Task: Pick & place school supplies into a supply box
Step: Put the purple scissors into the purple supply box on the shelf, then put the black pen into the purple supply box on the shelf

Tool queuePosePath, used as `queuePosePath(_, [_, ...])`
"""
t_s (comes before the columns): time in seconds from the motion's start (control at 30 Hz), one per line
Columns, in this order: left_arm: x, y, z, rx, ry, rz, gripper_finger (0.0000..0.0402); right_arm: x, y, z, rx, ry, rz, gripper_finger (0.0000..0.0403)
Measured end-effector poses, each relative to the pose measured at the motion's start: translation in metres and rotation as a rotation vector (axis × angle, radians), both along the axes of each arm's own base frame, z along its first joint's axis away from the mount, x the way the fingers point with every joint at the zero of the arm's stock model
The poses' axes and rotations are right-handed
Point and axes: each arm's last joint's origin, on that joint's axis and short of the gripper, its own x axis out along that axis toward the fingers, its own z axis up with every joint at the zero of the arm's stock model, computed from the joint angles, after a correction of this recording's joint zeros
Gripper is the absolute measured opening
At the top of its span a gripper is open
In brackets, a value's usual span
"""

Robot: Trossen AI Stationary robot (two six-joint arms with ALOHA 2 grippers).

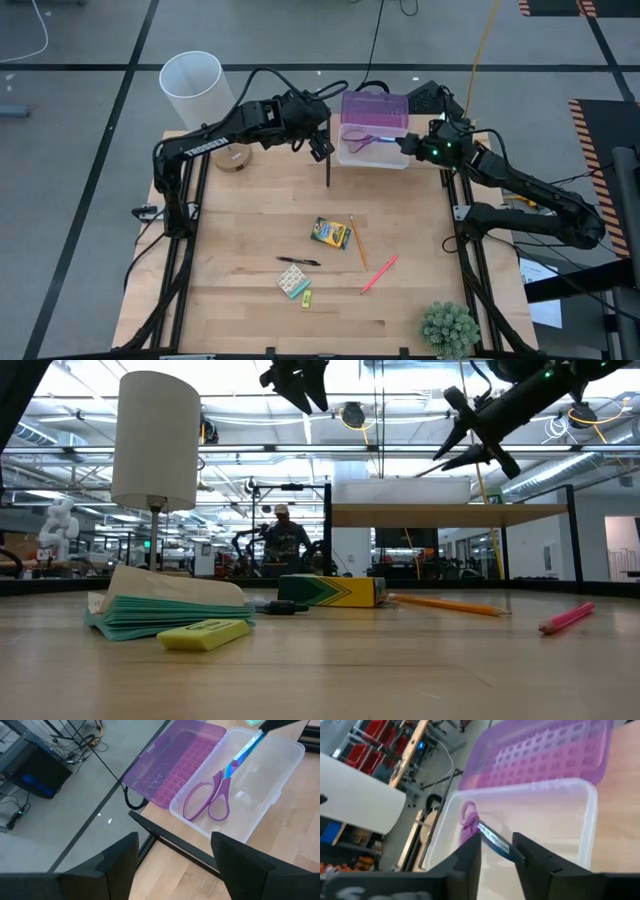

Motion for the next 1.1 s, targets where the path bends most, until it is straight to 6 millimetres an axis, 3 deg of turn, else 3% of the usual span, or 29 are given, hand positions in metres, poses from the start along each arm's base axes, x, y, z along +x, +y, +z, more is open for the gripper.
queuePosePath(0.57, [0.0, 0.0, 0.0, -0.005, -0.007, 0.006, 0.025, -0.005, 0.006, -0.004, 0.052, 0.044, 0.074, 0.0243])
queuePosePath(1.1, [0.001, -0.002, -0.001, -0.076, -0.038, -0.03, 0.025, -0.026, 0.024, 0.021, -0.06, -0.092, 0.141, 0.0251])
